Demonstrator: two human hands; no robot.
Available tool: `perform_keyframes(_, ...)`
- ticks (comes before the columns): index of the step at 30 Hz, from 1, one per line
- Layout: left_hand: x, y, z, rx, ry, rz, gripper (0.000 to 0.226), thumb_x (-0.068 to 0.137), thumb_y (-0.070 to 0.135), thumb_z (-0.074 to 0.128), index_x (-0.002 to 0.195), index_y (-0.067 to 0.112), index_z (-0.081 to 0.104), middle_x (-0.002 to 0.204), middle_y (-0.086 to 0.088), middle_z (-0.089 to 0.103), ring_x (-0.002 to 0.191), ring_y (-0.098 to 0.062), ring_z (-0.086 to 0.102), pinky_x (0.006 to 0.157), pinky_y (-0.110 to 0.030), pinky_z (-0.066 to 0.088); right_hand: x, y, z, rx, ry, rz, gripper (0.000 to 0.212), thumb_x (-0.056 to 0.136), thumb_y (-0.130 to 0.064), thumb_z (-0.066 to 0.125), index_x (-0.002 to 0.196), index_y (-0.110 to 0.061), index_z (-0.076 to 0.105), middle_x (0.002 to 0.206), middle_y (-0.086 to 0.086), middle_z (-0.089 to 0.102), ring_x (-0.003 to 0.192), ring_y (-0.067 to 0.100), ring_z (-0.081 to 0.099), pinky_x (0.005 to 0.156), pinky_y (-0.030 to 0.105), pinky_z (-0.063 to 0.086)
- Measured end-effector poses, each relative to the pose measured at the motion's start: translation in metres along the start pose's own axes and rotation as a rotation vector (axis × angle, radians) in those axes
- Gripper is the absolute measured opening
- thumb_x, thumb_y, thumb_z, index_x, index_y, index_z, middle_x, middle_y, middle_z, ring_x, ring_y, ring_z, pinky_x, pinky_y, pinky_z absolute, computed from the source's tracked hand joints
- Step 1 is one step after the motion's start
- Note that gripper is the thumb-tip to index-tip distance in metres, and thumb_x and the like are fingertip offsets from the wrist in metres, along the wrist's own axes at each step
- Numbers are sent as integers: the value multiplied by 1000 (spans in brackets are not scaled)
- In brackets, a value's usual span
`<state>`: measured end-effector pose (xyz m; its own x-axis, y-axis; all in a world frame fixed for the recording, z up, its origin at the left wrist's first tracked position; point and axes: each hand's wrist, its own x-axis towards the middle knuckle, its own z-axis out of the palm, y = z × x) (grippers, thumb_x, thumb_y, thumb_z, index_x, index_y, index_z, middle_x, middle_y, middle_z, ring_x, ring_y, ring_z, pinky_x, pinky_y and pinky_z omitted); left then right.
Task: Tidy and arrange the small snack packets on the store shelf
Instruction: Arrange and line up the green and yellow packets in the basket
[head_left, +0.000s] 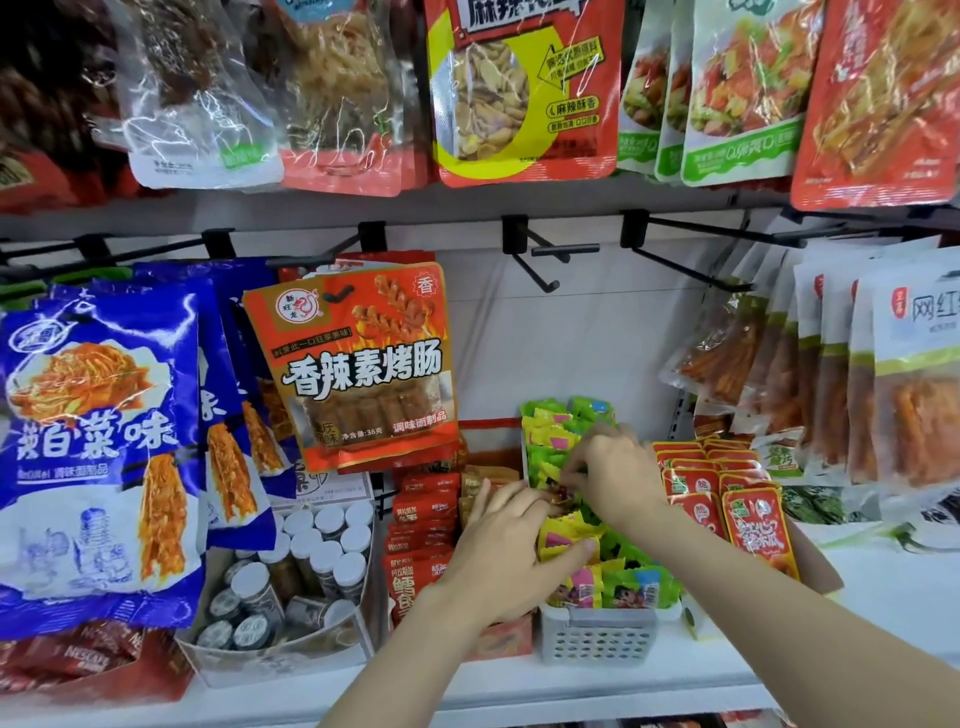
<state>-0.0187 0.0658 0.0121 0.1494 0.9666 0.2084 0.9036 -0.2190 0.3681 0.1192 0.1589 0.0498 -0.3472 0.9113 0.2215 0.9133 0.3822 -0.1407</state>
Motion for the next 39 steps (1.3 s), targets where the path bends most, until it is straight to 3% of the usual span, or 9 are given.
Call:
perform_keyframes(4, 2, 1, -1, -16, -36, -36, 76, 84, 78, 30, 137, 29, 52, 145, 14, 46, 143, -11, 25, 123, -43, -2, -5, 2, -30, 293, 165, -99, 10, 93, -17, 61, 96, -9, 67, 107, 8, 64, 99, 31, 59, 80, 39, 47)
perform_keyframes(8, 2, 6, -5, -60, -111, -85, 70, 89, 73, 38, 141, 28, 47, 149, 10, 42, 143, -13, 26, 122, -42, 4, -11, 17, -84, 433, 307, -152, 5, 96, -13, 59, 93, -10, 58, 78, 10, 70, 69, 32, 65, 64, 40, 49)
perform_keyframes(14, -4, 38, -41, -877, 101, -282, 61, 90, 36, 67, 143, 21, 40, 143, 6, 49, 133, -8, 44, 108, -23, 34, -22, 25, -132, 743, 401, -26, 4, 90, -16, 68, 86, -16, 67, 79, 1, 70, 54, -3, 63, 52, 10, 49)
perform_keyframes(19, -34, 58, -65, -1185, 88, -251, 28, 92, 14, 65, 119, 10, 63, 112, -9, 74, 102, -24, 70, 86, -32, 57, -32, 18, -148, 976, 343, 39, 3, 89, -11, 69, 92, -9, 70, 79, 4, 70, 52, -5, 63, 48, 14, 52)
perform_keyframes(21, -48, 60, -68, -1240, 136, -269, 24, 91, 16, 65, 113, 6, 69, 109, -12, 74, 104, -31, 70, 92, -40, 56, -38, 14, -152, 982, 329, 48, 3, 90, -12, 69, 91, -9, 70, 76, 3, 71, 53, -2, 65, 49, 16, 53)
perform_keyframes(26, -76, 63, -74, -1367, 234, -376, 31, 86, 28, 63, 107, 8, 74, 106, -16, 74, 99, -23, 71, 87, -33, 58, -51, 8, -155, 1090, 259, 139, 11, 90, -12, 68, 96, -4, 70, 90, 17, 74, 75, 31, 72, 70, 38, 61)
perform_keyframes(31, -92, 64, -88, -1573, 138, -362, 27, 86, 27, 60, 101, 13, 77, 111, -10, 74, 96, -16, 73, 71, -21, 57, -61, 5, -152, 1228, 200, 204, 13, 90, -6, 67, 101, 1, 68, 90, 18, 71, 65, 18, 67, 58, 25, 60)
perform_keyframes(35, -97, 66, -96, -1745, 96, -372, 37, 86, 27, 61, 116, 8, 68, 117, -16, 71, 104, -26, 71, 75, -30, 59, -60, 2, -149, 1262, 209, 233, 10, 89, -8, 68, 98, -2, 69, 90, 17, 72, 68, 17, 68, 61, 27, 61)
perform_keyframes(39, -102, 71, -96, -2027, -57, -396, 50, 99, 45, 45, 111, 5, 72, 127, -26, 62, 115, -40, 63, 83, -45, 59, -59, -2, -143, 1273, 209, 226, 6, 90, -11, 68, 94, -8, 70, 85, 12, 71, 62, 11, 66, 59, 25, 59)
